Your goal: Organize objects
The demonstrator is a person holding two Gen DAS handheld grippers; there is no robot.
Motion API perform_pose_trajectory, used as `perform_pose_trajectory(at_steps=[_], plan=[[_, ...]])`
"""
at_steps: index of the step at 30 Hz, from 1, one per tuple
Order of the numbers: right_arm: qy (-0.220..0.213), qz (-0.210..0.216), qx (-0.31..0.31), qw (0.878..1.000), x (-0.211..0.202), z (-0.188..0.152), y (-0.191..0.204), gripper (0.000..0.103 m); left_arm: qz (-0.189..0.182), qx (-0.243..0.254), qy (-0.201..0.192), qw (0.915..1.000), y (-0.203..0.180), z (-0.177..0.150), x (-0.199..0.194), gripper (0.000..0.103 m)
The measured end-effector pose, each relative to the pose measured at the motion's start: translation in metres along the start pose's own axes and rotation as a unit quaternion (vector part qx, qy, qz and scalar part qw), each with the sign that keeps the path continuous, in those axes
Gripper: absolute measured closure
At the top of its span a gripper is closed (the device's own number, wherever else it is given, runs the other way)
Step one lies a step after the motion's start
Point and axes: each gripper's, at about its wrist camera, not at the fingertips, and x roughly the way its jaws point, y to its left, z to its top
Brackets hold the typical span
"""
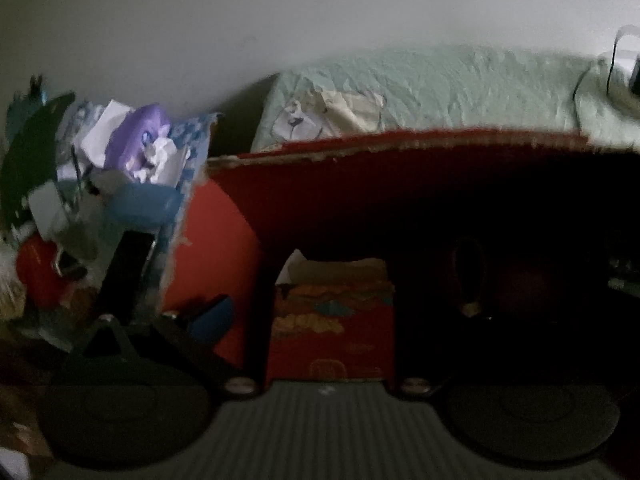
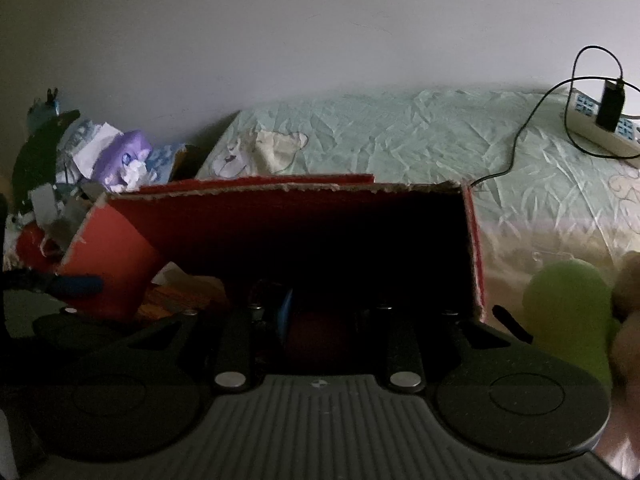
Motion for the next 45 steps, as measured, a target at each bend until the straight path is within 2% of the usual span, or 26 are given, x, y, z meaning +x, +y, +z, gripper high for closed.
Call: perform_pose_trajectory(at_steps=[10,19,23,28,35,45], plan=[[-0.024,-0.005,-0.027,0.999,-0.059,-0.005,0.014,0.060,0.022,0.009,-0.040,0.9989,0.000,-0.019,-0.065,0.003],[-0.020,-0.007,-0.029,0.999,-0.088,-0.016,0.017,0.058,0.013,0.023,-0.033,0.9991,-0.011,-0.040,-0.093,0.002],[-0.007,0.000,-0.027,1.000,-0.096,-0.021,0.020,0.058,0.008,0.029,-0.021,0.9993,-0.012,-0.048,-0.102,0.002],[-0.004,-0.001,-0.037,0.999,-0.108,-0.027,0.027,0.050,0.002,0.031,0.002,0.9995,-0.011,-0.055,-0.109,0.002],[0.008,0.005,-0.024,1.000,-0.116,-0.034,0.028,0.049,-0.001,0.028,0.025,0.9993,-0.007,-0.062,-0.113,0.002],[0.009,0.014,-0.010,1.000,-0.119,-0.043,0.025,0.048,0.002,0.018,0.009,0.9998,-0.007,-0.063,-0.114,0.002]])
